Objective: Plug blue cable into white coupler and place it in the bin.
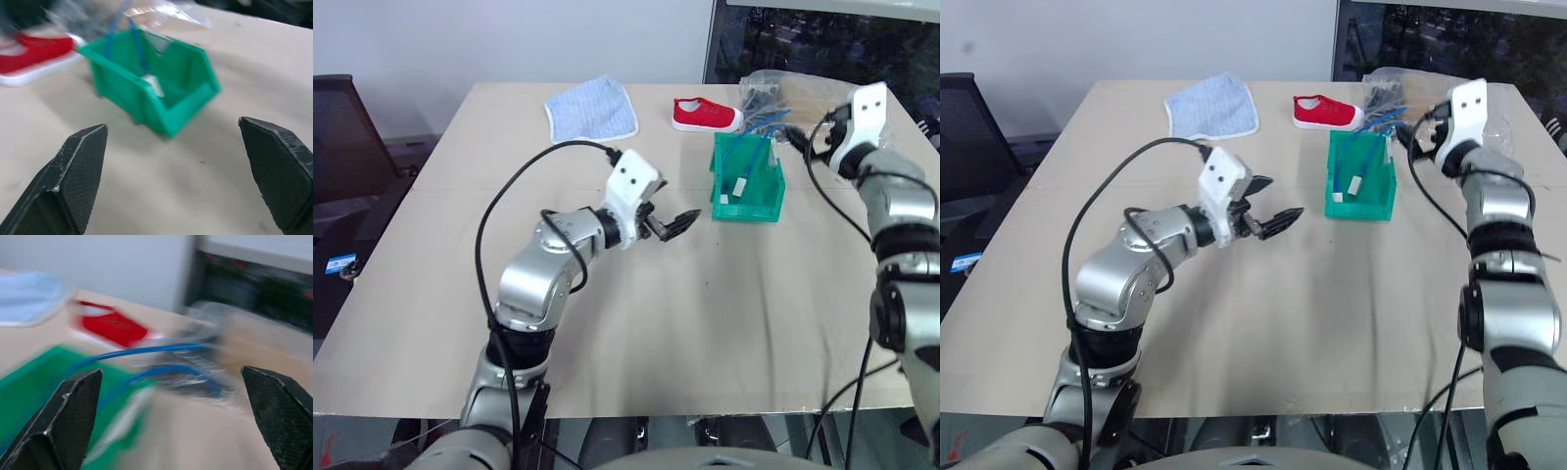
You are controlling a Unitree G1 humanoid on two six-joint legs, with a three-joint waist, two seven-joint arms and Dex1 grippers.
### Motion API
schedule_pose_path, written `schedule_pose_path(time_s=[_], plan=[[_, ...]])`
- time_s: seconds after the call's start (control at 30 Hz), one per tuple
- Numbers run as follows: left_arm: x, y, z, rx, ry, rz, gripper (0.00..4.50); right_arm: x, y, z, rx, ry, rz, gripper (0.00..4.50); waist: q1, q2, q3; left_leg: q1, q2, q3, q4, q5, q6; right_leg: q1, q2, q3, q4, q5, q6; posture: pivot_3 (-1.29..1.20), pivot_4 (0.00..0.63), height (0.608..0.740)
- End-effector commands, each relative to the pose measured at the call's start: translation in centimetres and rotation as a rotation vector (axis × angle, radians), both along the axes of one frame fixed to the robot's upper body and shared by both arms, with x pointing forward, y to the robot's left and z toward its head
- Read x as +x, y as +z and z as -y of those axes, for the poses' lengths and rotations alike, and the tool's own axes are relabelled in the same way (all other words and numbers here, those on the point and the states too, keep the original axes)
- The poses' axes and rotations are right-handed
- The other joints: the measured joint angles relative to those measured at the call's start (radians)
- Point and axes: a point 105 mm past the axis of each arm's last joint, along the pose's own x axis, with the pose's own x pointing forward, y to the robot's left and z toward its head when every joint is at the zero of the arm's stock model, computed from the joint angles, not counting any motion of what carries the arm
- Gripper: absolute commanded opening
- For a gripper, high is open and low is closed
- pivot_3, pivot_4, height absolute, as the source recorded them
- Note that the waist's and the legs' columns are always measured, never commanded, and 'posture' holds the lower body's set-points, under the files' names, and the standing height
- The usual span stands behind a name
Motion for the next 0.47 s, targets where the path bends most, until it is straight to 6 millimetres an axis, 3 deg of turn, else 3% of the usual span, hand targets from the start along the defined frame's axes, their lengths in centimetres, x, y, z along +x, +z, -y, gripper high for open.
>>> schedule_pose_path(time_s=[0.03, 0.2, 0.27, 0.47], plan=[[-1.3, 0.0, -2.9, -0.003, 0.097, 0.083, 4.40, -4.4, 1.8, -0.8, 0.008, 0.147, 0.073, 4.48, -0.001, 0.001, 0.000, 0.000, 0.000, 0.000, -0.001, 0.000, 0.000, 0.000, 0.000, 0.000, 0.000, 0.000, 0.000, 0.00, 0.150, 0.740], [-5.4, -5.4, -6.0, 0.039, 0.123, -0.042, 4.40, -11.4, -6.2, -0.4, -0.082, 0.307, -0.180, 4.48, 0.007, 0.001, 0.000, 0.001, -0.001, -0.001, -0.001, 0.000, -0.001, 0.002, -0.006, -0.001, -0.001, 0.000, -0.001, 0.00, 0.150, 0.740], [-6.5, -7.1, -6.5, 0.046, 0.116, -0.083, 4.40, -13.4, -8.5, -0.3, -0.116, 0.343, -0.258, 4.48, 0.006, 0.001, 0.000, 0.001, -0.001, -0.001, -0.001, -0.001, 0.001, 0.001, -0.008, -0.001, -0.001, -0.001, -0.001, 0.00, 0.150, 0.740], [-7.9, -9.1, -6.7, 0.034, 0.095, -0.139, 4.40, -15.1, -10.8, 0.7, -0.108, 0.275, -0.291, 4.48, 0.002, 0.001, 0.000, 0.005, -0.001, 0.000, 0.002, -0.003, 0.005, 0.002, -0.007, 0.002, -0.001, 0.000, -0.009, 0.00, 0.150, 0.740]])
